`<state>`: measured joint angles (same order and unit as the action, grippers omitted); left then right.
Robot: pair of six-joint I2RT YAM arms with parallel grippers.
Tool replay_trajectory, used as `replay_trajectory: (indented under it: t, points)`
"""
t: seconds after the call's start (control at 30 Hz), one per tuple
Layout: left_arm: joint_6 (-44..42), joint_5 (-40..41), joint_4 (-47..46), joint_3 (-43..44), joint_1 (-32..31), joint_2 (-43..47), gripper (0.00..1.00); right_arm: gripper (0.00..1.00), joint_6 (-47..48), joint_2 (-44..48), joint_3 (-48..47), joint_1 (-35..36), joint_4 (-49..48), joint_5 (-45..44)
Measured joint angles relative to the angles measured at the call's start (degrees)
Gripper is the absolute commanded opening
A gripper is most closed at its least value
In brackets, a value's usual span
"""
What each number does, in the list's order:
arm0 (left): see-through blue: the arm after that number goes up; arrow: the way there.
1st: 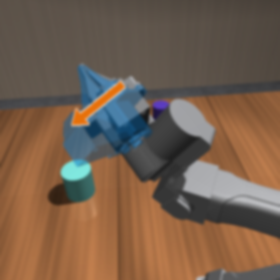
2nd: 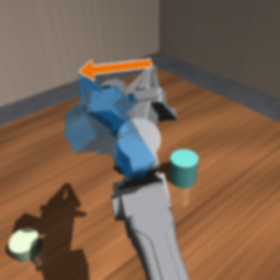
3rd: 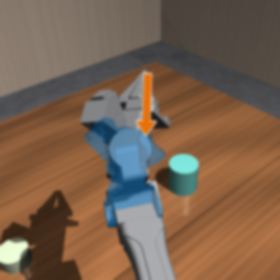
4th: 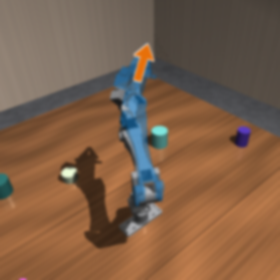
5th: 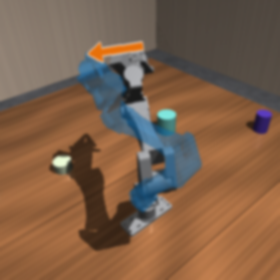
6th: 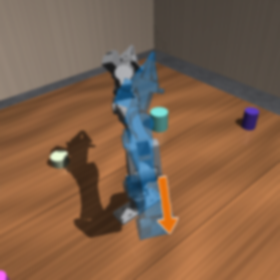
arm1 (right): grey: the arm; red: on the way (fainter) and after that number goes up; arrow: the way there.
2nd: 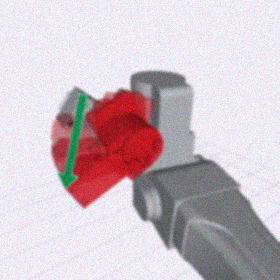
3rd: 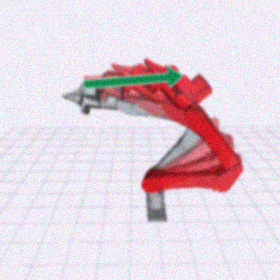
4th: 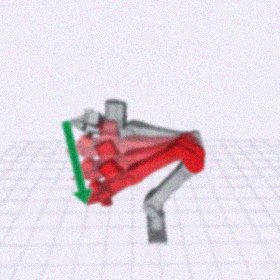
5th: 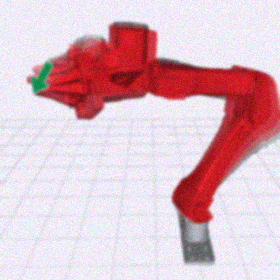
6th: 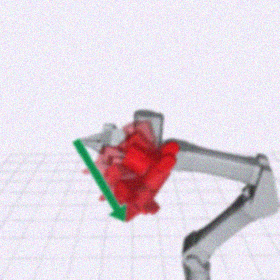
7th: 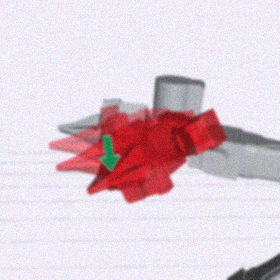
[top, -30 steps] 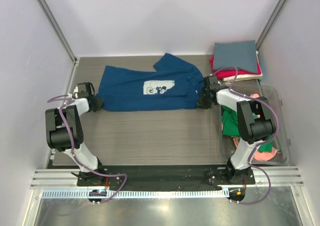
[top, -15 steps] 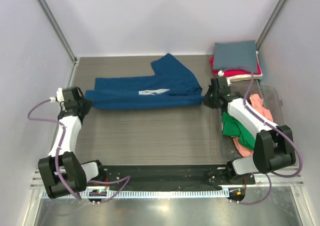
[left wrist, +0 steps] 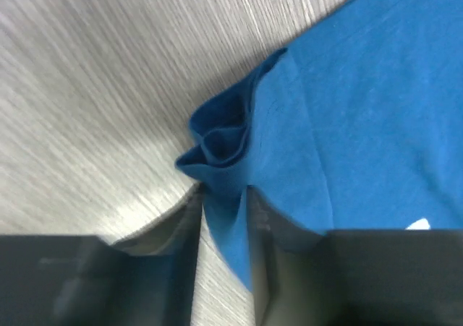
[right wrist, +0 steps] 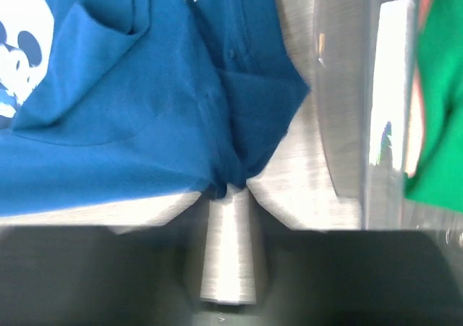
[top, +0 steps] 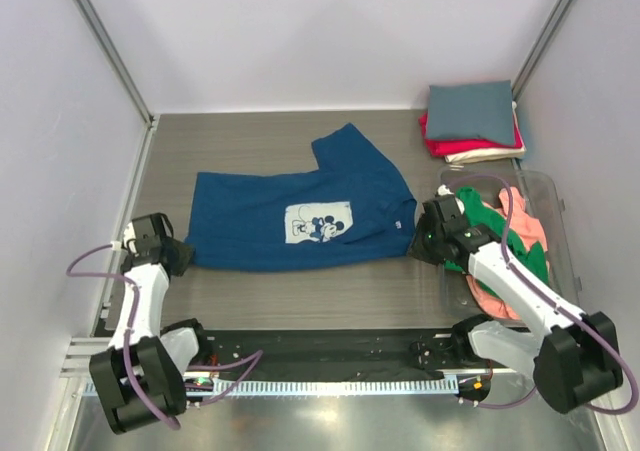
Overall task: Fold and stack the t-shirts
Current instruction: Fold the tshirt
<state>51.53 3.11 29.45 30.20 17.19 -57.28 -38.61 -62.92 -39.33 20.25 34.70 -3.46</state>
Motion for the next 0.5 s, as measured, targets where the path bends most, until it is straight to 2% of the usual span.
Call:
replay_trajectory:
  t: [0.1, 0.2, 0.3, 0.4, 0.5]
  points:
    - [-0.5, -0.1, 2.3, 0.2, 0.3, 3.3, 0.72, 0.79, -1.0, 3.6, 0.9, 0.6, 2.1, 0.2]
    - [-0.8, -0.4, 5.6, 2.6, 0.4, 5.6, 0.84, 0.86, -1.0, 5.2, 0.1, 1.2, 4.7, 0.1]
    - [-1.4, -1.4, 8.2, 8.1, 0.5, 6.0, 0.86, 0.86, -0.2, 4.0, -5.5, 1.4, 7.6, -0.5]
    - [-4.1, -4.6, 8.0, 14.5, 0.5, 5.0, 0.86, 0.86, 2.2, -1.5, -15.2, 1.4, 7.4, -1.3]
    - [-8.4, -9.0, 7.5, 18.5, 0.5, 2.6, 0.89, 0.86, 6.1, -12.2, -28.2, 1.4, 4.2, -2.5]
